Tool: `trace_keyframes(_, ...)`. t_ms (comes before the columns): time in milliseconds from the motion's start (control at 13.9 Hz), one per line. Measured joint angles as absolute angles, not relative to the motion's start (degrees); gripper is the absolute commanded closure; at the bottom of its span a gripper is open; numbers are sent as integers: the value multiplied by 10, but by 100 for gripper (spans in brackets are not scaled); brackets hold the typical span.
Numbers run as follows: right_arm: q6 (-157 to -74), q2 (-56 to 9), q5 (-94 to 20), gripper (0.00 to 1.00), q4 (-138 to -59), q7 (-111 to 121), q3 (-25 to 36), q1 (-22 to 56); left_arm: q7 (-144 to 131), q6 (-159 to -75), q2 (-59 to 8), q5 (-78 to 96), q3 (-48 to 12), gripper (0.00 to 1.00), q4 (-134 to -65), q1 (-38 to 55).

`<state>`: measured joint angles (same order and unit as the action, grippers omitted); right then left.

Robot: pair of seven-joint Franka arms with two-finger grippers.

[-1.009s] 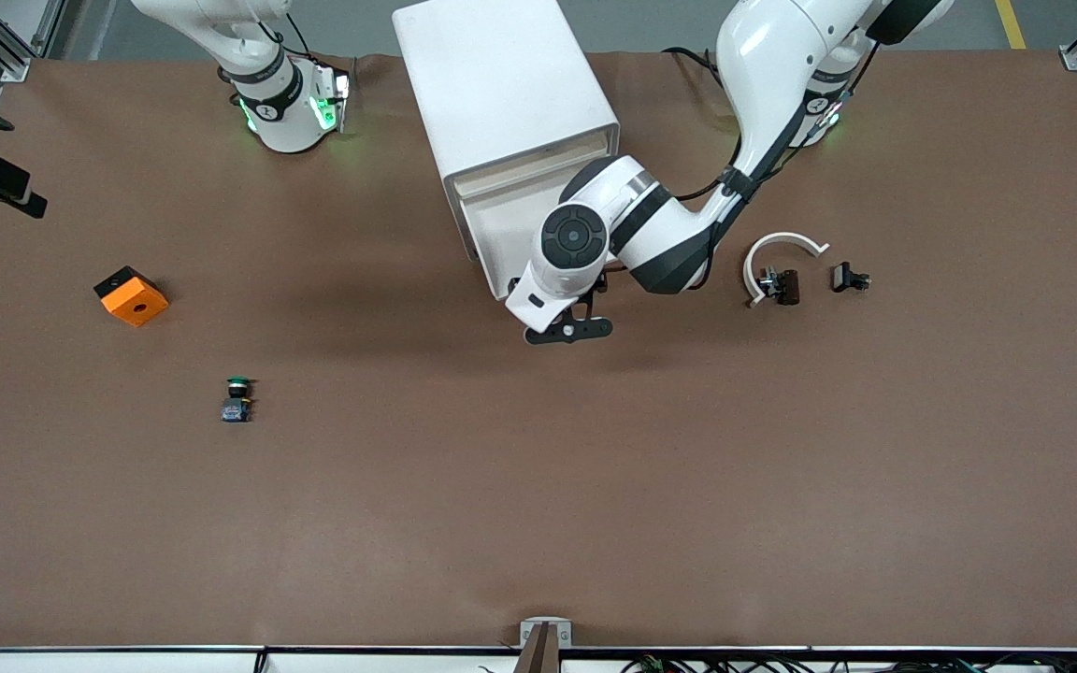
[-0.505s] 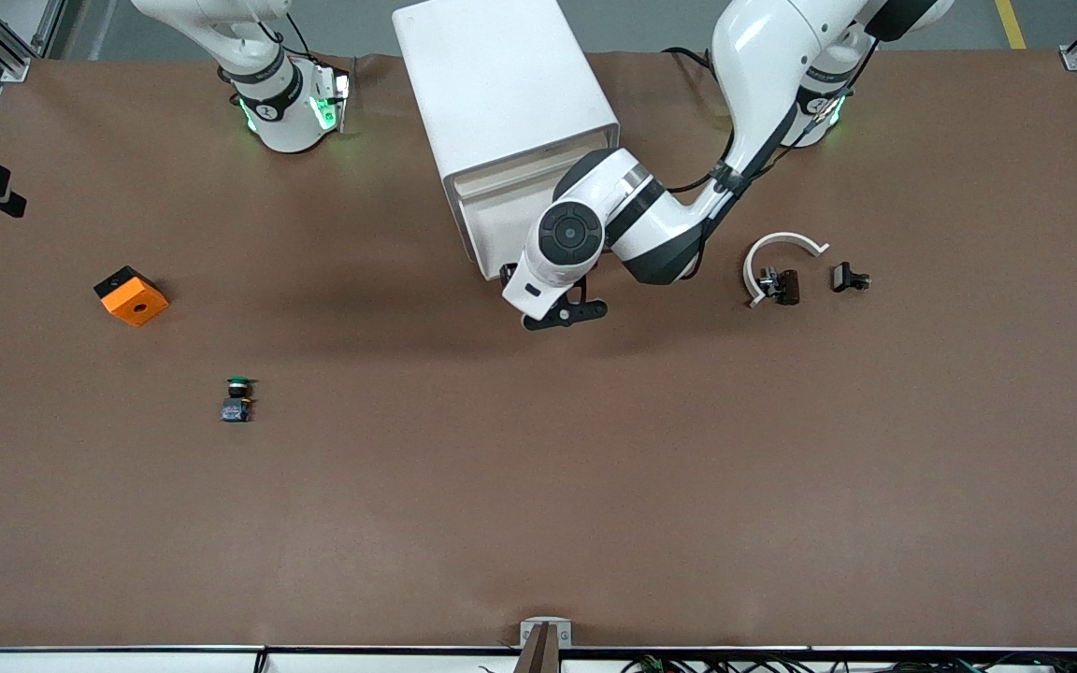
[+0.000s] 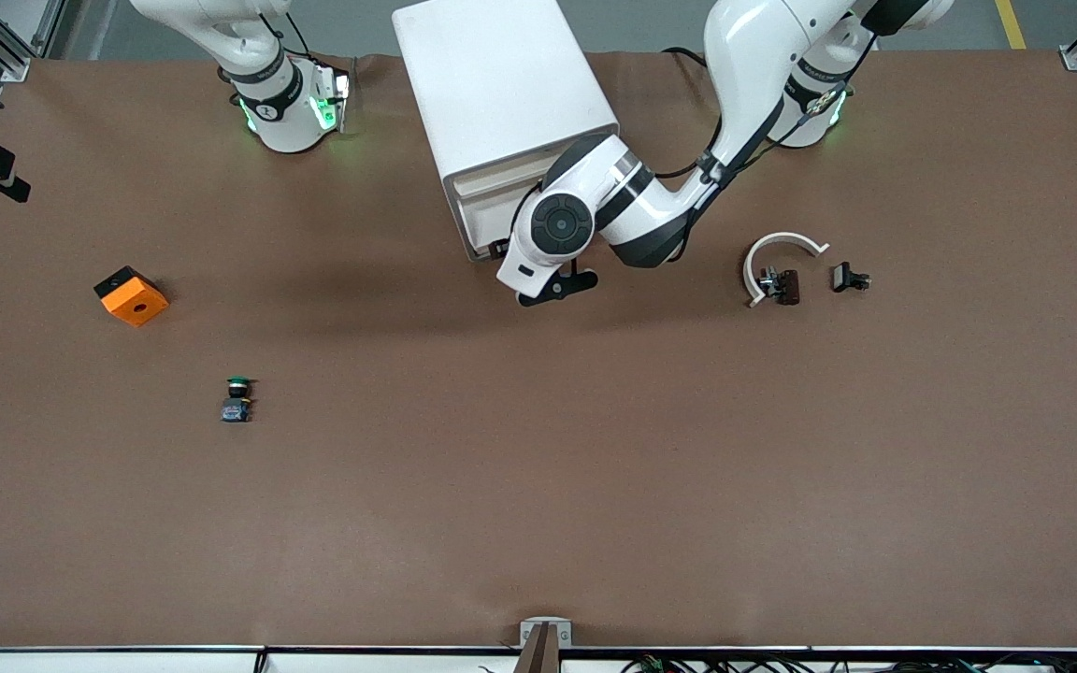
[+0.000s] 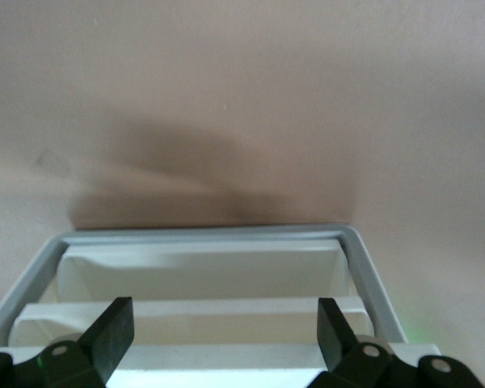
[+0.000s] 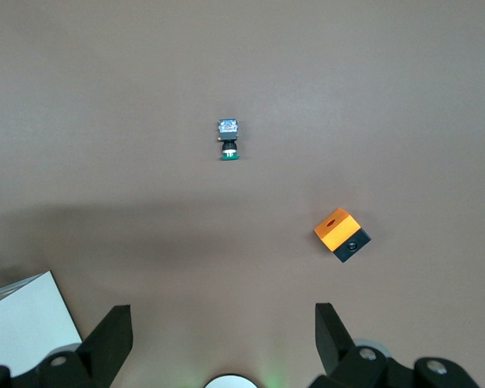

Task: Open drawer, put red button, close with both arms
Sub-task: 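Push the drawer front with the left gripper into the cabinet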

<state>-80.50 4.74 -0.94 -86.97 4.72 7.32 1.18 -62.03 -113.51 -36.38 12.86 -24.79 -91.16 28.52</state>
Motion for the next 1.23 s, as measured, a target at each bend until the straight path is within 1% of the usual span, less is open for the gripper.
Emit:
trace_keyframes(649, -805, 49, -10, 0, -870, 47, 74, 17, -712, -1135, -363, 214, -256, 0, -942, 289)
trace_keyframes(1225, -805, 51, -10, 0, -870, 45, 88, 9, -727, -1137, -363, 226, -255, 0, -950, 284)
